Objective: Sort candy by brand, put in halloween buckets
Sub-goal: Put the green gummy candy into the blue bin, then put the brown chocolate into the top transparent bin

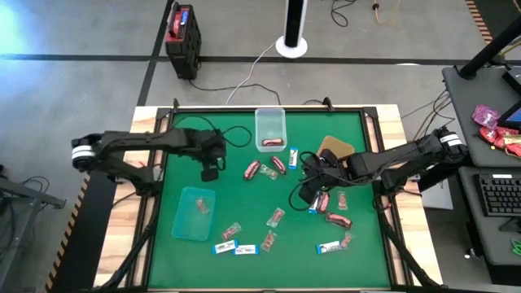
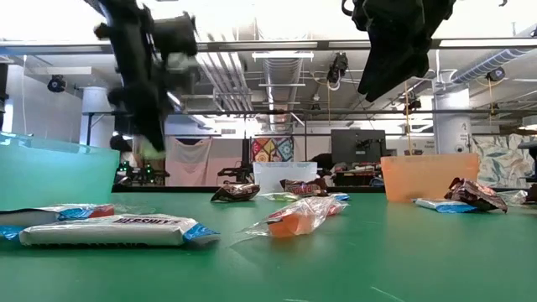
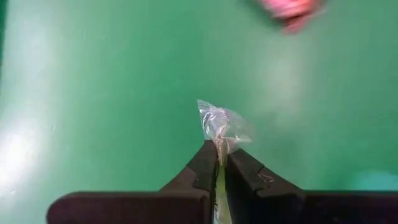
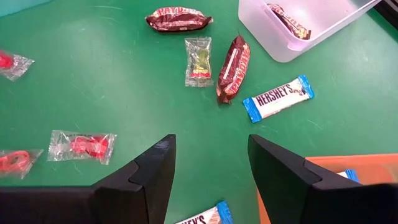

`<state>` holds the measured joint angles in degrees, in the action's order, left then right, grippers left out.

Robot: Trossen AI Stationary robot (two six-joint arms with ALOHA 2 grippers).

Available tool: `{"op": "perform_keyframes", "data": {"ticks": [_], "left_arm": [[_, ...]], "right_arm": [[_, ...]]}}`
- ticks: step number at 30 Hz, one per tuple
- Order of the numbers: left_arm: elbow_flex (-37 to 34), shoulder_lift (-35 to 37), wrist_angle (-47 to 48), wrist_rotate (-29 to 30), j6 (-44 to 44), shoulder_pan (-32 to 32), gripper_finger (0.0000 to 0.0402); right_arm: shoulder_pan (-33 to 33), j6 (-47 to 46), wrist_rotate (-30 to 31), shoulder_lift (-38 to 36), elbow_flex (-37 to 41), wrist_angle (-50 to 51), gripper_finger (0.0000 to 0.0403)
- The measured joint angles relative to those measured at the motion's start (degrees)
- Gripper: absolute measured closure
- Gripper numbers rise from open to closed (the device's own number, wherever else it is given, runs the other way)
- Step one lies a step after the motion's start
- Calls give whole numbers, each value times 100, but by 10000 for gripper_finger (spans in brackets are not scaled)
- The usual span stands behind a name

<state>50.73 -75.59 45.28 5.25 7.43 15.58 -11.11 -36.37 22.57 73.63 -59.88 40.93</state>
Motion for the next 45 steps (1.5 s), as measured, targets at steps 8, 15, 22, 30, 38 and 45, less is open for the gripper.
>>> {"op": "perform_keyframes", "data": {"ticks": [8, 15, 22, 30, 38, 45], "left_arm": [[779, 905, 1478, -588, -1360, -1443, 401], [766, 949, 1426, -598, -2731, -3548, 401], [514, 470, 1448, -580, -3839, -4559, 401], [510, -193, 1429, -567, -3897, -4628, 383], [508, -362, 1446, -277, -3913, -4628, 328], [508, -56, 1481, 433, -3404, -4629, 290]], "right_arm": [[0, -35, -4, 0, 7, -24, 209], [2, -49, -23, 0, 15, -211, 209], [2, -51, -67, 2, 15, -388, 209], [0, -119, -178, 2, 15, -441, 209], [-13, -75, -179, 2, 15, -447, 209], [-13, -29, -178, 2, 15, -449, 209]]}}
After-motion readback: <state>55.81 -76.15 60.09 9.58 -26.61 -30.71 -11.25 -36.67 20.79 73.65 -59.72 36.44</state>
